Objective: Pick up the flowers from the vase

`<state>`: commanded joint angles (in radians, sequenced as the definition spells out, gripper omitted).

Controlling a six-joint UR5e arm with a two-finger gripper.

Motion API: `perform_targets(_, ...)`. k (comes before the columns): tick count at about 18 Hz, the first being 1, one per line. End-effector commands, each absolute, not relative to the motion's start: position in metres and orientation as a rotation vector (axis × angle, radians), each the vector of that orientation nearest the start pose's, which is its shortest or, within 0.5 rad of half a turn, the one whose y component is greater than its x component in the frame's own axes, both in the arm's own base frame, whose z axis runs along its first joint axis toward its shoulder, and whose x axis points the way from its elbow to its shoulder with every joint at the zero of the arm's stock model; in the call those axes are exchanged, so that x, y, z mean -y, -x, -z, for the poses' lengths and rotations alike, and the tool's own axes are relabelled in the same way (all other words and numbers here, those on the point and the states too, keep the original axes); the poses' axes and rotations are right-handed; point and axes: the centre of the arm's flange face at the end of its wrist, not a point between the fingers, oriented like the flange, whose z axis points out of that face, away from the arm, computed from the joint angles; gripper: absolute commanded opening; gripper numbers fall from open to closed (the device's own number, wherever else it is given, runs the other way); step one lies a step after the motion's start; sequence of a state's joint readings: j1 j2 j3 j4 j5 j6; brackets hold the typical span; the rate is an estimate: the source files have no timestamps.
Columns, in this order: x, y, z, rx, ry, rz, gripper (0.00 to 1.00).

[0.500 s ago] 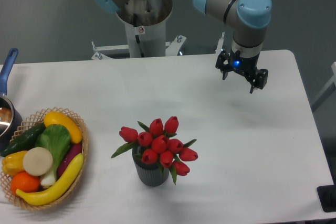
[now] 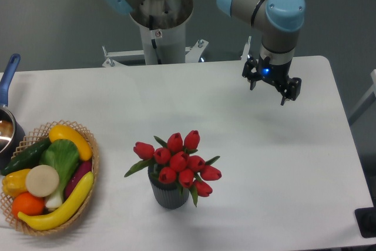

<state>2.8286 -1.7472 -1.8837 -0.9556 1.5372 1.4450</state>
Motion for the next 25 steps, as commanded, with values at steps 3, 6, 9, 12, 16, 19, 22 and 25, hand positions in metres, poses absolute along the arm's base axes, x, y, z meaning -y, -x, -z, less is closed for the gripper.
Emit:
perform_targets(3,-0.296,0.462,-0.312,-0.230,2.909,-0.129,1.00)
perform_targets(6,-0.303,0.450,-0.325,-0.060,2.777,-0.079,1.00)
perform_targets(9,-0.321,0.438,-0.336,-0.091,2.592,-0.066,1.00)
perform_targets(12,-0.334,0.427,-0.337,-0.141,2.497,-0.083,1.00)
perform_targets(16,-0.360,0.419,-0.332,-0.182,2.320,0.032,1.00)
perform_targets(19,-0.382,0.412,-0.333,-0.223,2.236,0.092,1.00)
perform_targets(22,-0.403,0.397,-0.324,-0.263,2.204,0.153,1.00)
perform_targets(25,-0.419,0.387,-0.317,-0.290,2.173,0.200,1.00)
